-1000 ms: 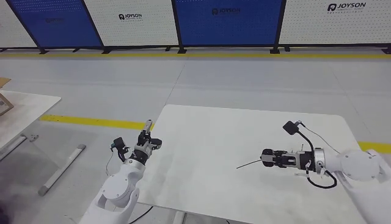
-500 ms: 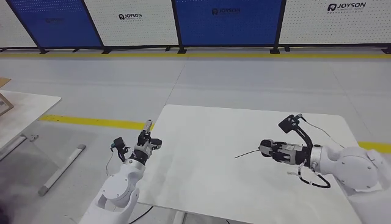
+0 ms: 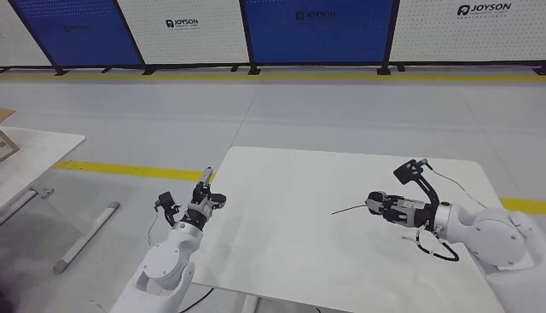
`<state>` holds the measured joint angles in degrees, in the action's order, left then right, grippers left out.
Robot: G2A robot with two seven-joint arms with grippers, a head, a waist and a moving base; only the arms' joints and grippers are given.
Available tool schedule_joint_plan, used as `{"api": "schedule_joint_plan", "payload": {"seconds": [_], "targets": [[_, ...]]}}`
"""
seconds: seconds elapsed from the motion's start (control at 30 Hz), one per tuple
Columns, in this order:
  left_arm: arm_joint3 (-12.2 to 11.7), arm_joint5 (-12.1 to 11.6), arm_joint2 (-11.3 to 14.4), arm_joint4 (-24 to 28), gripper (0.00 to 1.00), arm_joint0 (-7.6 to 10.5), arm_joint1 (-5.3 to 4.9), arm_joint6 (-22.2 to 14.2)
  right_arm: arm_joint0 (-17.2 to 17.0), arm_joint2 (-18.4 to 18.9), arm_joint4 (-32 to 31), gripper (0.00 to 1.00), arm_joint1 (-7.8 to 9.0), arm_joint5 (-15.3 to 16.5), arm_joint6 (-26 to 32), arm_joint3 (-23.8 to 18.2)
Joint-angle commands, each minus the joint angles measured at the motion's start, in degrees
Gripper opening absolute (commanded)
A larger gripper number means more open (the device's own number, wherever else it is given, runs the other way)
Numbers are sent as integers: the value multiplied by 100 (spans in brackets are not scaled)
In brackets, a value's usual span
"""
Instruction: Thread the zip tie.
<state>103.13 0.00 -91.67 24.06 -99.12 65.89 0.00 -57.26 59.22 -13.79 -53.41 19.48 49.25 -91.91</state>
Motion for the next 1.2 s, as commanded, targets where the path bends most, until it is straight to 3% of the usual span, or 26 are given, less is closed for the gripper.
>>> {"api": "schedule_joint_plan", "payload": {"seconds": [0.0, 0.2, 1.17], "targets": [[0, 0, 0, 0, 100, 0, 0, 0, -24, -5, -246, 0, 6, 0, -149, -123], [0, 0, 0, 0, 100, 0, 0, 0, 25, -256, -1077, 0, 102, 0, -615, -453], [0, 0, 0, 0, 100, 0, 0, 0, 49, -308, -1079, 0, 120, 0, -679, -441]]}}
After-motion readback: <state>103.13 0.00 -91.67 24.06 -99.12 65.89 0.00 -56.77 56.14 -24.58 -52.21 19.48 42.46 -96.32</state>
